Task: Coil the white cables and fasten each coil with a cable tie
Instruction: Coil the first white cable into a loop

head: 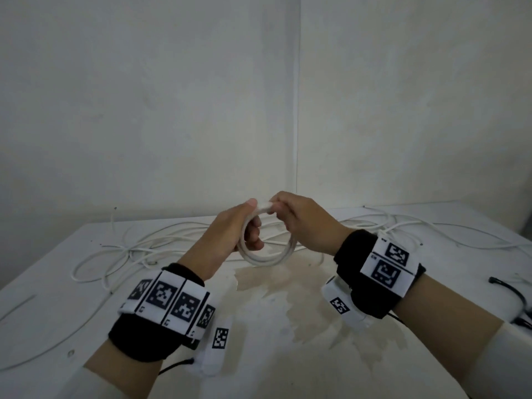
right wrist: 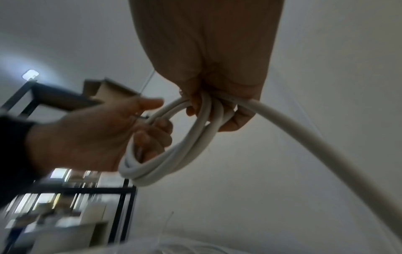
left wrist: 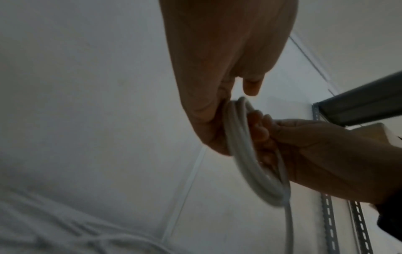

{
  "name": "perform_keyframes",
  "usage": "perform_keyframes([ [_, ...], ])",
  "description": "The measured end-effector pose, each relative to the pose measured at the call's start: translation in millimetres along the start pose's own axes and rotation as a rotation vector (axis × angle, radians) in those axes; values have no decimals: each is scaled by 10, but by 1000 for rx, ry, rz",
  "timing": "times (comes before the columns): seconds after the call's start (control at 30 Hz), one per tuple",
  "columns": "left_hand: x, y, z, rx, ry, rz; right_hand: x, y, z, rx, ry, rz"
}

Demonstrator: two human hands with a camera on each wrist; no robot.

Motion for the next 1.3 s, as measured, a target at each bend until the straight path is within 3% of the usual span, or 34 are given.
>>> perform_keyframes([
  [0.17,138,-70,-36,-17,-126,-230,-100,-3,-10,-14,48,-6],
  [0.37,110,68,31,219,-173,71,107,135,-8,167,-90,-198],
  [0.5,154,144,41,287,-232,203,170,2,34,142,-163,-398],
  [0.67,46,84,16,229,-198,236,216,26,22,173,-177,-442],
  [0.93,85,-34,-67,-9,-41,-70,65,45,37,49,-14,-51],
  [1.1,103,-30,-9,106,-132,38,3,99,26,84,29,-98],
  [1.2,56,64,-3,205,-144,197,118,62,48,105,-47,-264],
  [1.3,37,90,-32,218,-158,243,219,13,86,131,-107,-394],
])
Point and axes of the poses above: each hand's wrist, its own z-axis away from the middle knuckle, its own y-axis out of the back of the hand, x = y × z, the point moved 10 cm from there along -z, towards the middle knuckle, and after that the axes turned 1 degree about x, right-handed, at the moved point
